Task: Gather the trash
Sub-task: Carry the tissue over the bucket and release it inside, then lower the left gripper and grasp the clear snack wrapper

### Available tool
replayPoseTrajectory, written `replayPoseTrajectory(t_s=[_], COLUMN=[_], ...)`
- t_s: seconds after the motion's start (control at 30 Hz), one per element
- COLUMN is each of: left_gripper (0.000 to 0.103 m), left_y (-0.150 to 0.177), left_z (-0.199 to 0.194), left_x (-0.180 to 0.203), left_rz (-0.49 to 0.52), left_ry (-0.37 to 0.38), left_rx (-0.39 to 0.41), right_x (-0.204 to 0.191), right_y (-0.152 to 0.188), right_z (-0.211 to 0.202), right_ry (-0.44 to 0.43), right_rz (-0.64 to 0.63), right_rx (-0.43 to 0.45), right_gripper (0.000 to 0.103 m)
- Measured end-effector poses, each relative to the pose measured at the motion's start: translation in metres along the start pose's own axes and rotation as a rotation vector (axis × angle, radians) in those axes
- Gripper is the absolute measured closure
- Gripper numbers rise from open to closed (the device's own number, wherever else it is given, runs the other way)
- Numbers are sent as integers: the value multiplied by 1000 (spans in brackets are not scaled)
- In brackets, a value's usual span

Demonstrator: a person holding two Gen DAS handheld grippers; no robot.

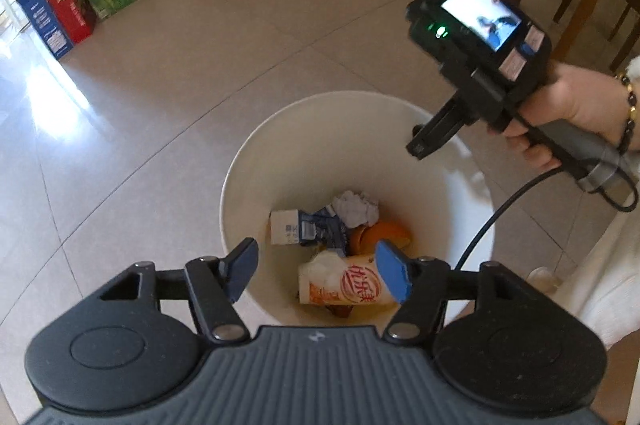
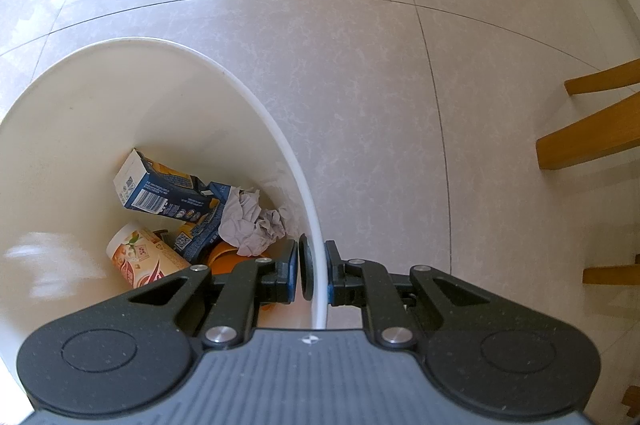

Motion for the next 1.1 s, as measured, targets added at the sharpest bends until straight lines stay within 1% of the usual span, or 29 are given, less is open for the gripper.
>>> replayPoseTrajectory(t_s=[0.13, 0.2, 0.37, 0.5, 0.57, 0.67, 0.83, 0.93, 1.1], left_gripper=[36, 33, 30, 28, 27, 27, 27, 27, 27], left_y=[9, 14, 30, 46, 58, 78, 113, 131, 158], left_z=[-3, -8, -15, -7, 0, 17, 62, 93, 137], left_x=[-15, -21, -37, -49, -55, -62, -66, -64, -55], left_rz=[-77, -109, -174, -219, -260, -316, -391, -413, -488], left_ry=[-13, -19, -29, -48, -56, -54, -53, -79, -64], left_rx=[-31, -34, -53, -83, -93, -113, -156, -173, -188], right_x=[0, -1, -2, -2, -2, -2, -3, -4, -7], right_y=[0, 0, 0, 0, 0, 0, 1, 1, 2], right_z=[0, 0, 1, 1, 1, 1, 1, 3, 8], right_ry=[2, 5, 8, 7, 5, 8, 17, 19, 28], right_rz=[-1, -3, -4, -3, -2, -4, -8, -8, -17], right_rx=[0, 1, 1, 2, 2, 3, 5, 3, -7], right_gripper=[87, 87, 87, 87, 87, 87, 87, 87, 87])
Point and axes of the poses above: each gripper's, at about its wrist camera, not at the fingertips, and z roughly the way its jaws point, x to its right, y to its underside, the point moved 3 cm from there along z, roughly the way its jaws point, and after that the axes turned 1 degree about -x, right-handed, at the moved point
